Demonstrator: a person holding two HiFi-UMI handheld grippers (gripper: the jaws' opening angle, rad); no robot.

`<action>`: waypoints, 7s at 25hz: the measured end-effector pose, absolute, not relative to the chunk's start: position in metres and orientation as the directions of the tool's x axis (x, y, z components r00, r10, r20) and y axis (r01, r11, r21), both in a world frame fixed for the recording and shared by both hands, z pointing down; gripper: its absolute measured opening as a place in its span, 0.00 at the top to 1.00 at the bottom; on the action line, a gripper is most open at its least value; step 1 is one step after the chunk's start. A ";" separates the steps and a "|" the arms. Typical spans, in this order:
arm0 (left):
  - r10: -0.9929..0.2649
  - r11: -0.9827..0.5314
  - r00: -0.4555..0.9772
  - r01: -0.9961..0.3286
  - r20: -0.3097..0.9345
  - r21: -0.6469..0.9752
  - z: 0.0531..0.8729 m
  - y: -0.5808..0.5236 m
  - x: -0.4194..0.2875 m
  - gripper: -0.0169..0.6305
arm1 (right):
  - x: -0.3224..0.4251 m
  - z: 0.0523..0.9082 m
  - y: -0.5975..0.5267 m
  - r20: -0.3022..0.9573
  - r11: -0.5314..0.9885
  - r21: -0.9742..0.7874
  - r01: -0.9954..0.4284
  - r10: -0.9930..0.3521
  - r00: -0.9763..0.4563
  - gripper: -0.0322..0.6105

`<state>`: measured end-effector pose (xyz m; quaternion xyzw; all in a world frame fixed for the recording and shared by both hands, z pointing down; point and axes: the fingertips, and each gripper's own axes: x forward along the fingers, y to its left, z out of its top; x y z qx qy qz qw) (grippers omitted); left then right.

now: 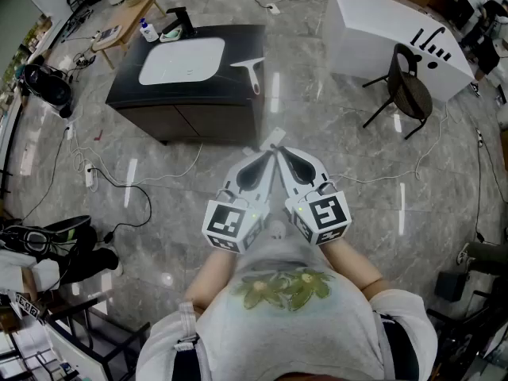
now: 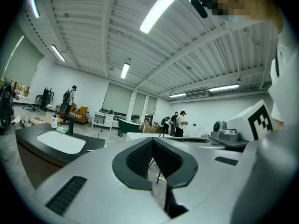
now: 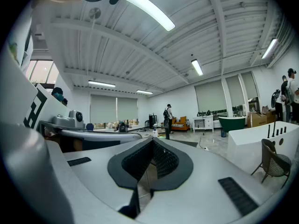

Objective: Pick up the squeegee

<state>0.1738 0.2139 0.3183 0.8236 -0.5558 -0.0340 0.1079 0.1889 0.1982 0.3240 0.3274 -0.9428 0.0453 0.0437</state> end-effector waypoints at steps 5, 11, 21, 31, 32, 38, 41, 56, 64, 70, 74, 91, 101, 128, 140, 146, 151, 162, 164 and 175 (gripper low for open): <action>-0.926 -0.350 0.371 -0.911 0.066 0.218 0.316 0.215 0.170 0.96 | 0.185 0.322 0.199 0.115 0.786 -0.055 -0.616 -0.608 -0.786 0.92; -0.933 -0.332 0.353 -0.919 0.066 0.214 0.318 0.215 0.172 0.96 | 0.187 0.324 0.199 0.110 0.794 -0.046 -0.606 -0.599 -0.793 0.91; -0.943 -0.301 0.325 -0.926 0.073 0.228 0.324 0.203 0.158 0.96 | 0.172 0.330 0.188 0.125 0.815 -0.039 -0.579 -0.571 -0.812 0.91; -0.930 -0.322 0.354 -0.914 0.097 0.249 0.337 0.157 0.128 0.96 | 0.144 0.346 0.144 0.194 0.807 -0.047 -0.588 -0.570 -0.798 0.91; -0.928 -0.324 0.358 -0.913 0.106 0.250 0.339 0.153 0.124 0.96 | 0.139 0.349 0.139 0.203 0.809 -0.052 -0.585 -0.565 -0.800 0.91; -0.918 -0.326 0.370 -0.909 0.141 0.261 0.352 0.125 0.090 0.96 | 0.105 0.362 0.110 0.233 0.806 -0.078 -0.587 -0.558 -0.797 0.91; -0.909 -0.339 0.387 -0.902 0.154 0.267 0.356 0.109 0.074 0.96 | 0.088 0.365 0.091 0.242 0.798 -0.080 -0.597 -0.566 -0.788 0.91; -0.878 -0.405 0.460 -0.861 0.131 0.307 0.363 0.020 -0.002 0.96 | 0.024 0.373 -0.001 0.280 0.731 -0.047 -0.680 -0.644 -0.712 0.91; -0.861 -0.430 0.490 -0.845 0.139 0.316 0.371 0.000 -0.038 0.96 | -0.005 0.383 -0.028 0.296 0.698 -0.022 -0.716 -0.679 -0.671 0.91; -0.825 -0.472 0.543 -0.815 0.156 0.337 0.383 -0.005 -0.042 0.96 | -0.011 0.397 -0.033 0.328 0.680 -0.031 -0.732 -0.685 -0.650 0.91; -0.809 -0.488 0.565 -0.798 0.159 0.354 0.389 -0.005 -0.038 0.96 | -0.012 0.402 -0.034 0.349 0.682 -0.033 -0.731 -0.677 -0.648 0.91; -0.805 -0.435 0.552 -0.799 0.219 0.416 0.416 -0.038 -0.041 0.96 | -0.003 0.445 -0.074 0.486 0.674 -0.076 -0.735 -0.619 -0.617 0.91; -0.794 -0.409 0.542 -0.811 0.276 0.418 0.436 -0.067 -0.049 0.96 | -0.006 0.470 -0.108 0.550 0.675 -0.096 -0.731 -0.576 -0.604 0.80; -0.765 -0.355 0.520 -0.833 0.381 0.424 0.479 -0.116 -0.055 0.96 | 0.004 0.549 -0.168 0.686 0.639 -0.105 -0.762 -0.509 -0.520 0.76; -0.741 -0.341 0.528 -0.828 0.415 0.446 0.502 -0.129 -0.056 0.96 | 0.005 0.592 -0.185 0.756 0.613 -0.106 -0.783 -0.462 -0.463 0.74; -0.732 -0.331 0.530 -0.826 0.428 0.456 0.512 -0.132 -0.060 0.96 | 0.006 0.607 -0.193 0.775 0.590 -0.088 -0.803 -0.465 -0.427 0.74; -0.724 -0.329 0.533 -0.825 0.439 0.459 0.517 -0.134 -0.060 0.96 | 0.009 0.620 -0.197 0.799 0.570 -0.056 -0.820 -0.466 -0.379 0.74; -0.701 -0.334 0.547 -0.819 0.458 0.466 0.527 -0.132 -0.062 0.96 | 0.008 0.642 -0.203 0.833 0.559 -0.029 -0.829 -0.445 -0.329 0.74; -0.699 -0.334 0.547 -0.820 0.461 0.466 0.528 -0.132 -0.063 0.96 | 0.008 0.645 -0.204 0.837 0.553 -0.029 -0.833 -0.442 -0.322 0.74; -0.709 -0.310 0.528 -0.829 0.468 0.466 0.530 -0.131 -0.071 0.96 | 0.007 0.652 -0.206 0.844 0.547 -0.028 -0.836 -0.435 -0.313 0.74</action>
